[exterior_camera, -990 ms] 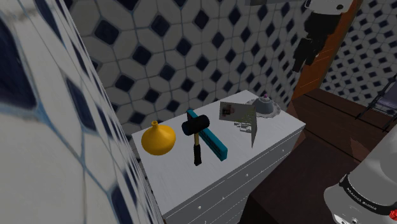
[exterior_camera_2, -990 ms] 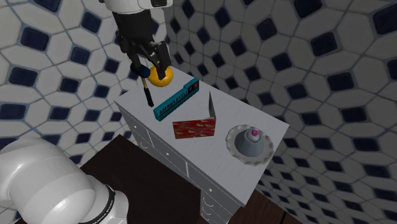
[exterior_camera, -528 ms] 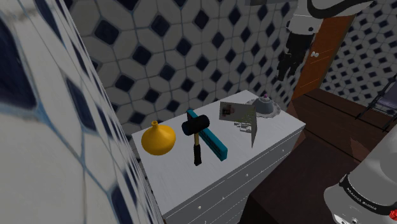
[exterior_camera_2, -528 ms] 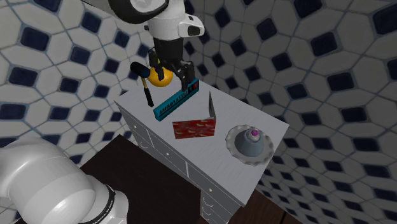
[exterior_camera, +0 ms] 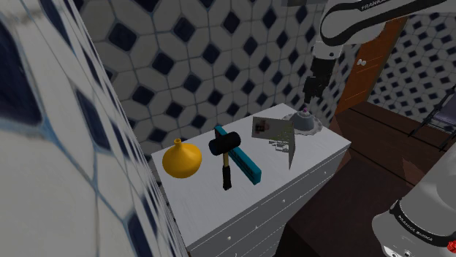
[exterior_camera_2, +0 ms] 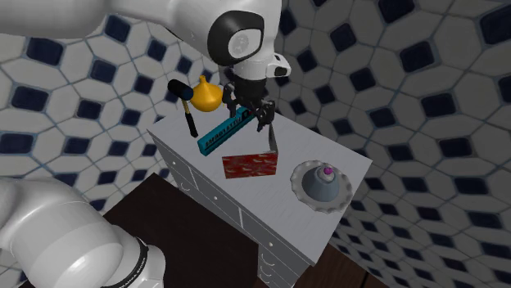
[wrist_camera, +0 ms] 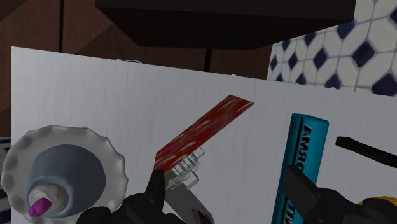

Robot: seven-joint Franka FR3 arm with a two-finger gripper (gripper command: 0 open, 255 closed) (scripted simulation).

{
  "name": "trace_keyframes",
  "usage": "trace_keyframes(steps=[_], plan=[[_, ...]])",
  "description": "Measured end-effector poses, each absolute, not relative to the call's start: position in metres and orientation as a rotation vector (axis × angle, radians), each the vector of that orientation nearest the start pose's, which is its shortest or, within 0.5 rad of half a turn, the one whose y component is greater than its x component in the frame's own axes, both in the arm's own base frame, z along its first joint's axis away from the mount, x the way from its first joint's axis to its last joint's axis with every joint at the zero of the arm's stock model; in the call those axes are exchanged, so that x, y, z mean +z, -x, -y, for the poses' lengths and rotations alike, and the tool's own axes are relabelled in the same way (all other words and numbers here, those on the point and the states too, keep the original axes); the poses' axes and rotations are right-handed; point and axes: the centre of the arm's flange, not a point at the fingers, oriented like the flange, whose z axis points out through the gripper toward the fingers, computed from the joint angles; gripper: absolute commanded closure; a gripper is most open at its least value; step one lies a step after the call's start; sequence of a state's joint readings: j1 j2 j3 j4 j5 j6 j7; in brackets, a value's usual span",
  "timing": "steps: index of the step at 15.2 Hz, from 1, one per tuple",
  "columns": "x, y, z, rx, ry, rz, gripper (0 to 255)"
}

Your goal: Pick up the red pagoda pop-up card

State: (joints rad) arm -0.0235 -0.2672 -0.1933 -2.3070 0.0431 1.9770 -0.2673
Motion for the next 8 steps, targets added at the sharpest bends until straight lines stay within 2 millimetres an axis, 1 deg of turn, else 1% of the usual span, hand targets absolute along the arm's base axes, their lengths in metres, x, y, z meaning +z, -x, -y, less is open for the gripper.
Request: trace_keyframes(steps=[1, 4, 5, 8], plan=[[0.433, -0.456, 0.100, 0.077, 3.031, 0.065, 0], [0.396, -0.480, 0.114, 0.104, 3.014, 0.072, 0], [0.386, -0.486, 0.121, 0.115, 3.008, 0.074, 0], [0.356, -0.510, 0.127, 0.141, 2.990, 0.083, 0]])
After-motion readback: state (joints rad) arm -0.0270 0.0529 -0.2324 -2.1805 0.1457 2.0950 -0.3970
